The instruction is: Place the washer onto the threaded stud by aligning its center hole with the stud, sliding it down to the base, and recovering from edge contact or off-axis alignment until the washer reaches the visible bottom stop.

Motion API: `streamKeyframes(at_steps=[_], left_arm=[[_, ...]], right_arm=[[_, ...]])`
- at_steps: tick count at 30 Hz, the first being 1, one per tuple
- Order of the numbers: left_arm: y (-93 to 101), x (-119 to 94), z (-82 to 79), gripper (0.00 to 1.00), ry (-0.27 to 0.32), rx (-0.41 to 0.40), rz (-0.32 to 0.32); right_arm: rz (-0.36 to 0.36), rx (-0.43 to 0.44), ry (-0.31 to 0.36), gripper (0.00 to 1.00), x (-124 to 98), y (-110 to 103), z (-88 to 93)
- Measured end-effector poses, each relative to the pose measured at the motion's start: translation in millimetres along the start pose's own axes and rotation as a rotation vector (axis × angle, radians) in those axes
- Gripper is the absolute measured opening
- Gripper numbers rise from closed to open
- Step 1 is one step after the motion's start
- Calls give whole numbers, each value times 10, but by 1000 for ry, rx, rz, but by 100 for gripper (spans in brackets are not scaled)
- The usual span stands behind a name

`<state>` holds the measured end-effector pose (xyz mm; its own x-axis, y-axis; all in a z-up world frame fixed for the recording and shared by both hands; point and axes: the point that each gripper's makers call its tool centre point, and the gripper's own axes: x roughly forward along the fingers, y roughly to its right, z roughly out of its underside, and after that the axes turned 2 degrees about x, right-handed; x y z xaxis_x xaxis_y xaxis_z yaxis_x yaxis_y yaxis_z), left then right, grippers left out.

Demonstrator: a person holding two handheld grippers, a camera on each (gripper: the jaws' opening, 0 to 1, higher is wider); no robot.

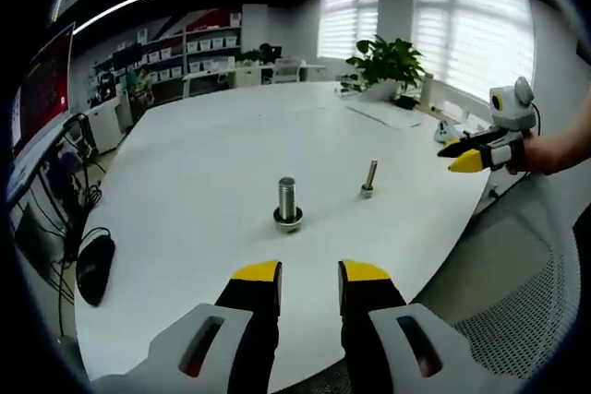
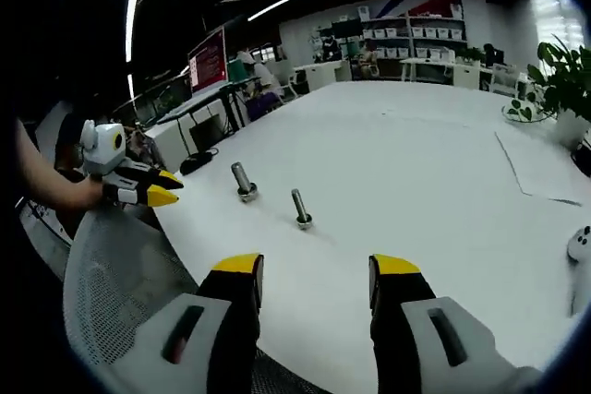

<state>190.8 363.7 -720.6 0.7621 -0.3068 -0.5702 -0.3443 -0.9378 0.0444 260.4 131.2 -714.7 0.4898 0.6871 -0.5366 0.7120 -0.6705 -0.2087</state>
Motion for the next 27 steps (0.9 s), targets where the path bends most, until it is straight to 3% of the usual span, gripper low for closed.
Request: streamKeyframes(at_steps=[3,6,16,21,27], left_arm=[[0,16,26,23,-14,5,-1],[13,21,45,24,-26,-4,6],[-11,19,51,24,-28,-6,-1],[-52,-24,-35,24,21,-23,-16],[-56,-17,-41,24,28,-29,-18]], right_arm=[[-13,-3,-16,49,8,-41,23],[-14,-3,-16,57,12,-87,31],[-5,-26,-18,54,30,-108,57],[2,-41,-13,52,24,-82,64],[13,-69,-15,51,30,-60,77]])
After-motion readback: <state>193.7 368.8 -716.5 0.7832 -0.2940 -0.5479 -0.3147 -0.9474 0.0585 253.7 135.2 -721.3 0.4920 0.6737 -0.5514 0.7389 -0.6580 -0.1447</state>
